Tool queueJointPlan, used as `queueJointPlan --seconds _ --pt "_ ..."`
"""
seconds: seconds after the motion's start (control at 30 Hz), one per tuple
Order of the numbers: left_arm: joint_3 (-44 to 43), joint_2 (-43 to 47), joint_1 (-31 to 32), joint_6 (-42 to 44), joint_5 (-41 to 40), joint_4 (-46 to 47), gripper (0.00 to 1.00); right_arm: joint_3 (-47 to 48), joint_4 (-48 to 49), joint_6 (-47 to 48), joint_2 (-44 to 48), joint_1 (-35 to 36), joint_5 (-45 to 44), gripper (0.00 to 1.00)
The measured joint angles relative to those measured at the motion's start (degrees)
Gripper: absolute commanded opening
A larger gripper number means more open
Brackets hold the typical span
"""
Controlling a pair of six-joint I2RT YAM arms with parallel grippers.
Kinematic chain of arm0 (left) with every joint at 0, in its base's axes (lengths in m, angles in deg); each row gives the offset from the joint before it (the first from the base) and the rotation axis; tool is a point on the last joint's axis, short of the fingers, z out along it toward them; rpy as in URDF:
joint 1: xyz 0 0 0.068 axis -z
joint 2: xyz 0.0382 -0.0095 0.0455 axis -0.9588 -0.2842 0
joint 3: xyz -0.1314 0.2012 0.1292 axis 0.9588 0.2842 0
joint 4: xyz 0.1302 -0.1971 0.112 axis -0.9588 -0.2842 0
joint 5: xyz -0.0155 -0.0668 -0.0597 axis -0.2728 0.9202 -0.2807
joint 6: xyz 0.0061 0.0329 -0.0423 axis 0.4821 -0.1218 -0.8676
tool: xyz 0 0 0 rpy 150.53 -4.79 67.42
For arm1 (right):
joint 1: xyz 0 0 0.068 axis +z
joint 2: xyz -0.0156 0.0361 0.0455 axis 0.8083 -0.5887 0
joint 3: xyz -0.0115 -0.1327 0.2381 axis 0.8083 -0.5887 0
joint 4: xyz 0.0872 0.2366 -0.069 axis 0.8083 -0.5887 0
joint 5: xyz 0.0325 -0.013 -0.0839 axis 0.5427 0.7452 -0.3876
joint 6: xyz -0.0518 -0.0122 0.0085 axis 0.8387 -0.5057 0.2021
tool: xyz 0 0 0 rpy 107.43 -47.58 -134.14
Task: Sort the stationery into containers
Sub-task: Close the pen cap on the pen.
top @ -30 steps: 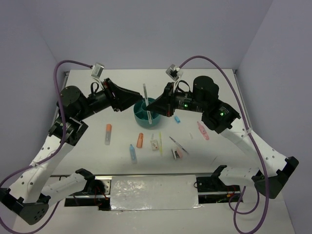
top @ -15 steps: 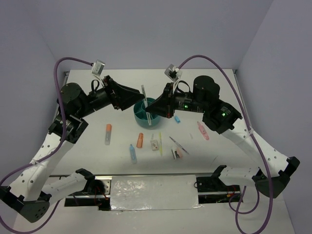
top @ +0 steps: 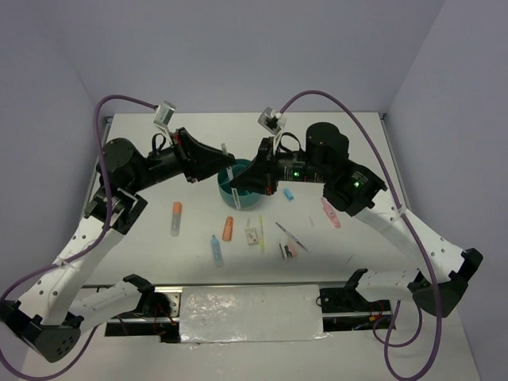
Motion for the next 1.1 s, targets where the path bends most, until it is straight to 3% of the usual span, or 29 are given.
queueJointPlan --seconds 0.07,0.17,0.23,0.33,0.43,0.5,0.63,0.77,0.83,0.9,0.93,1.0,1.07,1.1 --pt "0.3 0.0 0.0 0.3 0.7 1.2 0.11 0.0 0.0 -0.6 -0.1 0.0 0.1 0.00" --pt "0.6 -0.3 0.0 0.1 1.7 2.9 0.00 0.0 0.2 -1.3 0.0 0.0 -0.1 0.02" --pt "0.8 -0.5 0.0 0.0 2.2 3.5 0.00 0.0 0.2 -1.7 0.0 0.0 -0.1 0.08" --pt "0.8 -0.7 -0.1 0.0 2.4 3.7 0.00 0.0 0.3 -2.8 -0.1 0.0 -0.1 0.44" --pt "0.8 -0.7 0.0 -0.1 2.8 3.7 0.00 -0.2 3.1 -4.2 -0.1 0.1 0.1 0.47" --pt "0.8 -0.7 0.0 -0.1 2.9 3.6 0.00 -0.3 5.0 -5.1 -0.2 0.1 0.3 0.47" --pt "0.6 -0.6 0.0 -0.4 3.2 3.7 0.00 -0.3 7.5 -6.6 -1.2 0.1 0.9 0.17" --pt "0.1 -0.6 -0.2 0.0 3.0 3.1 0.00 -0.3 8.8 -7.8 -2.2 -0.1 1.2 0.02" --pt "0.1 -0.5 -0.1 0.0 2.8 3.2 0.07 -0.3 8.9 -7.9 -2.2 -0.1 1.2 0.00" --pt "0.1 -0.5 -0.1 0.0 2.7 3.2 0.21 -0.4 9.2 -8.0 -2.2 -0.1 1.2 0.00" --pt "0.1 -0.4 -0.1 0.1 2.6 3.1 0.38 -0.4 9.3 -8.0 -2.2 -0.1 1.2 0.00" --pt "-0.1 -0.4 -0.1 0.6 2.2 2.9 0.64 -0.5 9.5 -7.9 -2.2 -0.1 1.8 0.00" --pt "-1.2 -0.8 -0.1 0.9 1.8 1.4 0.73 -0.5 9.8 -7.7 -2.2 0.1 2.4 0.00" --pt "-1.9 -1.0 -0.1 1.5 1.7 0.5 0.82 -0.5 9.7 -7.6 -2.2 0.2 2.6 0.00"
